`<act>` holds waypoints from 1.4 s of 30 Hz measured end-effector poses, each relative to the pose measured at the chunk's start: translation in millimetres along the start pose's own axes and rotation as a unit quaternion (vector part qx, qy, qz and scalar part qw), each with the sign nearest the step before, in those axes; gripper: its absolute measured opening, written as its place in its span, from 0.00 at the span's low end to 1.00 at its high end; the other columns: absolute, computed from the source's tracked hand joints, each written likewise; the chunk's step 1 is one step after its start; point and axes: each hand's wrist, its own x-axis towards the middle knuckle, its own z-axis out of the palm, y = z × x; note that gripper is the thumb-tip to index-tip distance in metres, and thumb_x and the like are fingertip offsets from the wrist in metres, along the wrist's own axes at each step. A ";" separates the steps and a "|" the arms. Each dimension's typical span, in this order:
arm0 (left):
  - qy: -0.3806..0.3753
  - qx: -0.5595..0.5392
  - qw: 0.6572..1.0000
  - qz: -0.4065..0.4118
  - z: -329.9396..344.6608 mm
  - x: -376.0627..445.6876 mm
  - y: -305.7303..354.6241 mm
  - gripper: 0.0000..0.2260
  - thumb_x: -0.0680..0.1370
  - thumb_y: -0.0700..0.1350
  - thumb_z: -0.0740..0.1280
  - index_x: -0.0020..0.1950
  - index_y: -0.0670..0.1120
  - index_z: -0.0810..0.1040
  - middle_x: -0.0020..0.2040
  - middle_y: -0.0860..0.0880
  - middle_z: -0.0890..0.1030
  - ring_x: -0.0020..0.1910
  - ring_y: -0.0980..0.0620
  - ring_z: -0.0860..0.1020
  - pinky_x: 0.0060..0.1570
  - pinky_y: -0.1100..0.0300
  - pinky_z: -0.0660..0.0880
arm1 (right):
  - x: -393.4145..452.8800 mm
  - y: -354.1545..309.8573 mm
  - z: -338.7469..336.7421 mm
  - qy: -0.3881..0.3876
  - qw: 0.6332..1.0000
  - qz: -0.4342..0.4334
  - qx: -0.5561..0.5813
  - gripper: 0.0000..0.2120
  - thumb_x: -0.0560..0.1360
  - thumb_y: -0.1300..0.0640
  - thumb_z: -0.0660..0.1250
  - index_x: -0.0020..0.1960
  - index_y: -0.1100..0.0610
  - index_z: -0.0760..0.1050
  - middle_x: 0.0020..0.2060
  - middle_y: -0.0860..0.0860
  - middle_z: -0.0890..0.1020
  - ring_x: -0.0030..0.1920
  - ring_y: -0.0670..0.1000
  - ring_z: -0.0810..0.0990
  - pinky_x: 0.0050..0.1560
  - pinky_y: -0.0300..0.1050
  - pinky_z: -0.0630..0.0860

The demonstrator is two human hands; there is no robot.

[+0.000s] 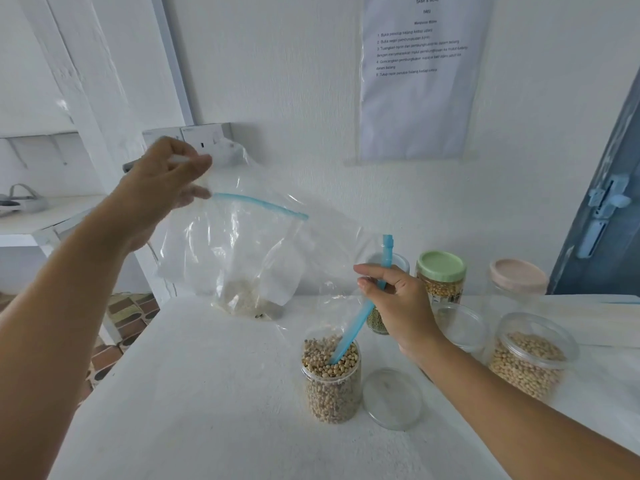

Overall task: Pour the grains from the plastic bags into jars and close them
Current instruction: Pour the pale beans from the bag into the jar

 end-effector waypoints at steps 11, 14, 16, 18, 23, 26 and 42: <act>-0.072 0.116 0.990 0.026 9.4 0.3 -10.2 0.15 0.82 0.37 0.69 0.48 0.60 0.79 0.55 0.58 0.81 0.58 0.53 0.77 0.55 0.50 0.70 | -0.7 -1.6 -0.3 -0.005 1.000 -0.018 -0.010 0.13 0.78 0.65 0.73 0.54 0.48 0.87 0.55 0.41 0.86 0.55 0.44 0.83 0.62 0.46 0.80; -0.050 0.099 0.993 0.043 4.7 1.0 -11.4 0.11 0.80 0.37 0.71 0.47 0.54 0.81 0.55 0.56 0.82 0.61 0.51 0.77 0.62 0.50 0.70 | 0.4 -0.5 -1.2 0.004 1.000 -0.011 -0.009 0.13 0.78 0.65 0.73 0.54 0.48 0.87 0.55 0.41 0.86 0.55 0.45 0.83 0.63 0.49 0.81; -0.049 0.026 0.997 0.047 2.6 -0.6 -8.6 0.09 0.80 0.36 0.71 0.46 0.51 0.80 0.52 0.51 0.81 0.60 0.55 0.78 0.67 0.53 0.67 | 0.5 0.6 -2.6 0.008 1.000 -0.006 -0.008 0.12 0.78 0.65 0.73 0.55 0.50 0.87 0.55 0.41 0.86 0.56 0.45 0.83 0.64 0.51 0.81; -0.030 -0.020 0.998 0.052 2.1 0.0 -7.2 0.11 0.80 0.35 0.70 0.46 0.51 0.79 0.51 0.48 0.80 0.58 0.58 0.78 0.69 0.55 0.65 | 1.7 0.6 -2.8 0.012 1.000 -0.005 -0.007 0.12 0.78 0.65 0.73 0.55 0.50 0.87 0.55 0.42 0.86 0.56 0.45 0.83 0.64 0.52 0.80; 0.009 -0.031 0.998 0.060 3.1 6.2 -14.4 0.17 0.80 0.34 0.69 0.42 0.56 0.79 0.43 0.55 0.79 0.54 0.50 0.77 0.60 0.57 0.68 | 5.6 -4.7 2.0 0.019 1.000 -0.011 0.000 0.13 0.78 0.64 0.73 0.53 0.47 0.87 0.54 0.41 0.85 0.54 0.45 0.83 0.64 0.52 0.80; -0.001 -0.040 0.999 0.032 4.4 3.0 -9.0 0.10 0.80 0.43 0.72 0.44 0.57 0.76 0.49 0.50 0.80 0.59 0.45 0.80 0.65 0.52 0.71 | 5.8 -4.4 1.2 0.018 1.000 -0.011 -0.001 0.13 0.78 0.64 0.73 0.53 0.46 0.87 0.54 0.41 0.86 0.54 0.46 0.82 0.63 0.52 0.80; 0.108 0.031 0.992 0.056 9.8 6.6 -6.4 0.01 0.79 0.50 0.74 0.48 0.57 0.83 0.47 0.54 0.87 0.52 0.50 0.84 0.65 0.43 0.78 | 4.8 -4.3 1.1 0.031 0.999 0.010 0.015 0.12 0.78 0.65 0.72 0.54 0.50 0.87 0.53 0.42 0.86 0.52 0.43 0.82 0.63 0.48 0.80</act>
